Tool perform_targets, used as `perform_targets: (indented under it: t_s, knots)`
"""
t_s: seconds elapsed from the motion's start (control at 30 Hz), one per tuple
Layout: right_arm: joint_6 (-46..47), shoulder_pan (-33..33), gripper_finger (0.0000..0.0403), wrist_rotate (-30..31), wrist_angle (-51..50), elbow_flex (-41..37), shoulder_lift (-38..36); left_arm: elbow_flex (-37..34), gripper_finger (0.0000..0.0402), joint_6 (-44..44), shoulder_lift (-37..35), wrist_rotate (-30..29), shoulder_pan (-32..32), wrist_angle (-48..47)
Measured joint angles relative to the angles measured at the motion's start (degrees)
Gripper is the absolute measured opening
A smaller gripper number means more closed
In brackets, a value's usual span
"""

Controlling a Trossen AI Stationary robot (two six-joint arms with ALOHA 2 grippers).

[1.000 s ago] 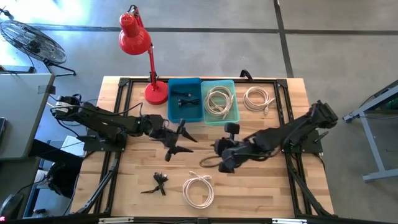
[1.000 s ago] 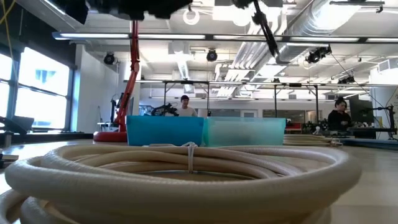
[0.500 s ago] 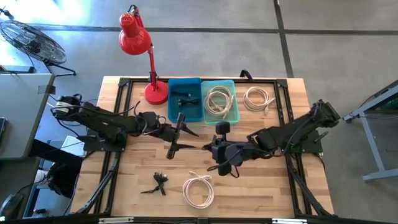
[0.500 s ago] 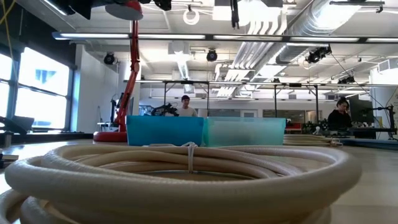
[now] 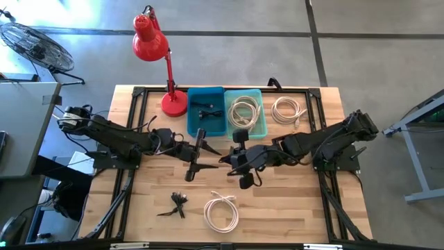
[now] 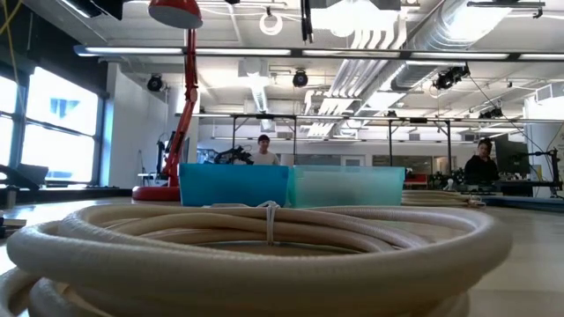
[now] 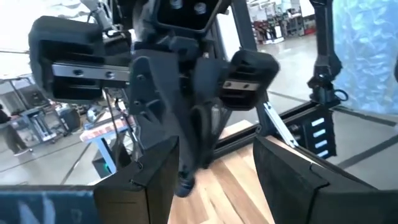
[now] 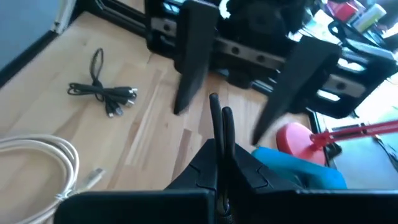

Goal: Pick & Place USB Port
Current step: Put the black USB cable into the blue bin

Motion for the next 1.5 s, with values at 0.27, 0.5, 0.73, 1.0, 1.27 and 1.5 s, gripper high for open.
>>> perform_targets:
  t_s: [0.27, 0.5, 0.73, 1.0, 1.27, 1.5]
  knots:
    - [-1.2, -1.6, 0.0002, -2.1, 0.4, 0.0, 0.0, 0.0, 0.0201, 0.0, 0.0, -2.1, 0.0, 1.5]
    - [-2.0, -3.2, 0.0002, -3.2, 0.5, 0.0, 0.0, 0.0, 0.0201, 0.0, 0.0, -3.2, 0.0, 1.6]
    - [-2.0, -4.5, 0.0002, -5.9, 0.4, 0.0, 0.0, 0.0, 0.0198, 1.0, 0.0, -6.0, 0.0, 1.9]
    - [-2.0, -4.6, 0.0002, -6.3, 1.1, -0.7, 0.0, 0.0, 0.0155, 3.7, 0.0, -9.7, 0.0, 1.9]
    - [-1.2, -6.2, 0.0006, -6.9, 2.9, -3.3, 0.0, -0.1, 0.0019, 6.7, 0.0, -10.2, 0.0, -0.3]
    - [0.5, -6.5, 0.0060, -7.2, 2.6, -3.4, 0.1, -0.1, 0.0007, 7.6, 0.0, -12.2, 0.0, -1.5]
